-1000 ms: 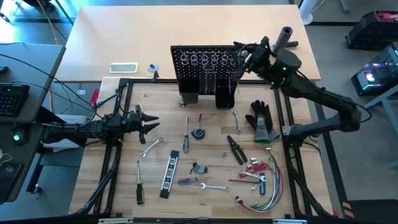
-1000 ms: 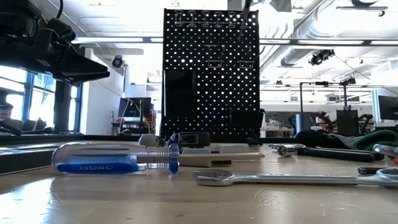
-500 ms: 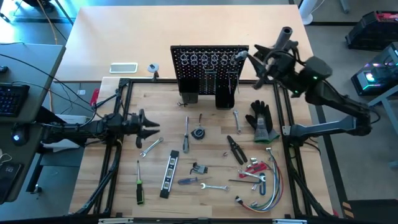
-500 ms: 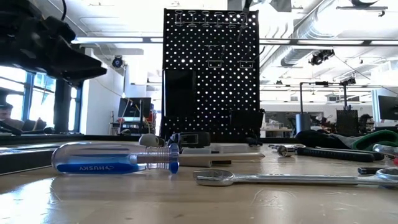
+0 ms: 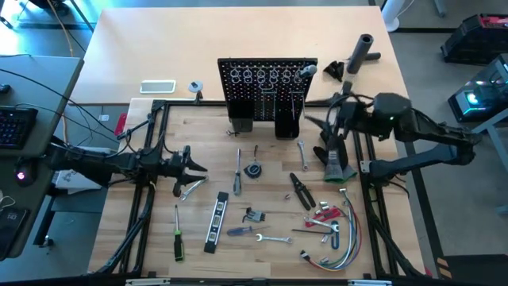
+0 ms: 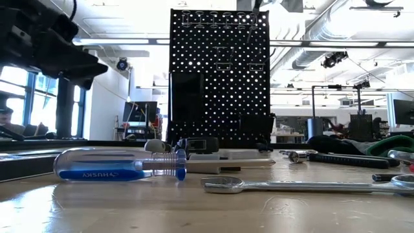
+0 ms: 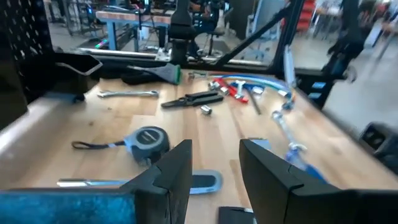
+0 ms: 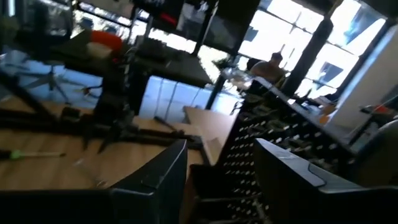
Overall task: Hang tools onto peg board
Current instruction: Hang the gray screwdriver on the peg board
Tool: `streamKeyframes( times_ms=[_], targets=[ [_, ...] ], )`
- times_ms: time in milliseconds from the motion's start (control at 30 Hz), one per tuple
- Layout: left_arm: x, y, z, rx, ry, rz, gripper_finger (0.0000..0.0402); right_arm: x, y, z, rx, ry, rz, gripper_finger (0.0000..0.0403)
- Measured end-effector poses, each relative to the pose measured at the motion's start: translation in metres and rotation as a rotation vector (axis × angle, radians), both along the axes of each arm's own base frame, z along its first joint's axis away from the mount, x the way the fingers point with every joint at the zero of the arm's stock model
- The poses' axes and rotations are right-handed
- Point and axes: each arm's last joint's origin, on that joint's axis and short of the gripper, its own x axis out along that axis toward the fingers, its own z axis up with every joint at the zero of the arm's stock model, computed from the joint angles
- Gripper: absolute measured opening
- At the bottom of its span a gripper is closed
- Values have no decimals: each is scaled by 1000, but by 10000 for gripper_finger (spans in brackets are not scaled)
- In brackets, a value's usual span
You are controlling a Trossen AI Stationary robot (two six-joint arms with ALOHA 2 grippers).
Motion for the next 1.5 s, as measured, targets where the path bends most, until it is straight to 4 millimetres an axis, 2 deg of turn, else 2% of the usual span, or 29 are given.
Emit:
streamKeyframes(
  times_ms=[233, 467, 700, 900, 1033, 1200, 1333, 1500],
  targets=[
    [28, -6, 17, 247, 98, -21, 126, 14, 18, -16, 87, 110, 74, 181],
    [75, -6, 25, 477, 298, -51, 127, 30, 35, -33, 148, 213, 126, 181],
    [124, -7, 14, 622, 573, -193, 127, 40, 55, -47, 195, 297, 169, 181],
    [156, -13, 1, 735, 758, -355, 142, 42, 69, -55, 199, 344, 157, 181],
    [174, -17, -3, 804, 820, -433, 174, 41, 78, -57, 207, 355, 169, 181],
    [195, -22, -1, 889, 811, -494, 208, 39, 87, -58, 190, 354, 176, 181],
    [206, -23, -11, 904, 899, -575, 210, 37, 93, -59, 191, 359, 173, 181],
    [223, -23, -20, 878, 917, -606, 199, 34, 99, -60, 177, 368, 167, 181]
  ],
)
